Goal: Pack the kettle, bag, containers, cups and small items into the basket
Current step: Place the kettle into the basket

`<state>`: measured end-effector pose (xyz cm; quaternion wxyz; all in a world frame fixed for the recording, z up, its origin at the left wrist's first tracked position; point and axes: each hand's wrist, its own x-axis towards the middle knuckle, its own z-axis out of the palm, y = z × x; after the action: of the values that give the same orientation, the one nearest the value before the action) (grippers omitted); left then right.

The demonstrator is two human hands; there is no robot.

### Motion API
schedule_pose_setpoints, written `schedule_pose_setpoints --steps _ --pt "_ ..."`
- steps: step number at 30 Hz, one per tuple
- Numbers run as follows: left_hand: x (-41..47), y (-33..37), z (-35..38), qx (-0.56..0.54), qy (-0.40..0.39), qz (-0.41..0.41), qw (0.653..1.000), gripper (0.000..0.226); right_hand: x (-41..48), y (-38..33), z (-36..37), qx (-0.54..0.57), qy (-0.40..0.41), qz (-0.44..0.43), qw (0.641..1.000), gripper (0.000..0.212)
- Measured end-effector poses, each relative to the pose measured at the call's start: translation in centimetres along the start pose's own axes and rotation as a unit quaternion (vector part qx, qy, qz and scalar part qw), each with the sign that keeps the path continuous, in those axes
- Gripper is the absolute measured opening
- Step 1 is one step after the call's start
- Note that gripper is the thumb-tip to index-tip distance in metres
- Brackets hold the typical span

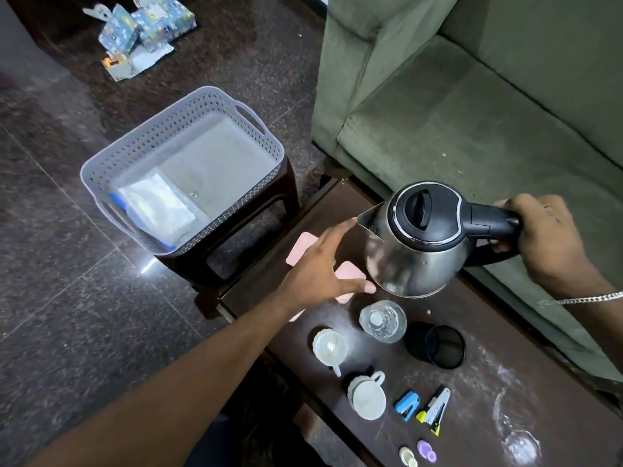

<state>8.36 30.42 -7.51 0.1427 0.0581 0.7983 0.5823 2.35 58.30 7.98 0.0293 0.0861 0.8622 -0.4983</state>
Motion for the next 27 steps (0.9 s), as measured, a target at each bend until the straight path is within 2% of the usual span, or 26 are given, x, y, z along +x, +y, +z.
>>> schedule_pose_setpoints --steps 3,7,13,27 --pt "-0.2 1.2 -2.9 -0.009 0.025 0.020 0.999 0.108 0.8 -2.0 2.1 0.030 0.015 -0.009 0.999 0.040" --pt "-0.1 1.4 -6.7 -0.011 0.063 0.054 0.996 0.118 2.4 -4.4 5.6 0.087 -0.012 -0.025 0.996 0.038" --pt "-0.7 2.1 -13.2 -0.002 0.112 0.092 0.989 0.115 4.7 -8.3 11.1 0.165 -0.040 -0.049 0.984 0.041" --pt "1.0 -1.6 -28.2 -0.034 0.178 0.072 0.981 0.112 11.0 -15.7 25.9 0.226 -0.093 -0.053 0.968 0.043"
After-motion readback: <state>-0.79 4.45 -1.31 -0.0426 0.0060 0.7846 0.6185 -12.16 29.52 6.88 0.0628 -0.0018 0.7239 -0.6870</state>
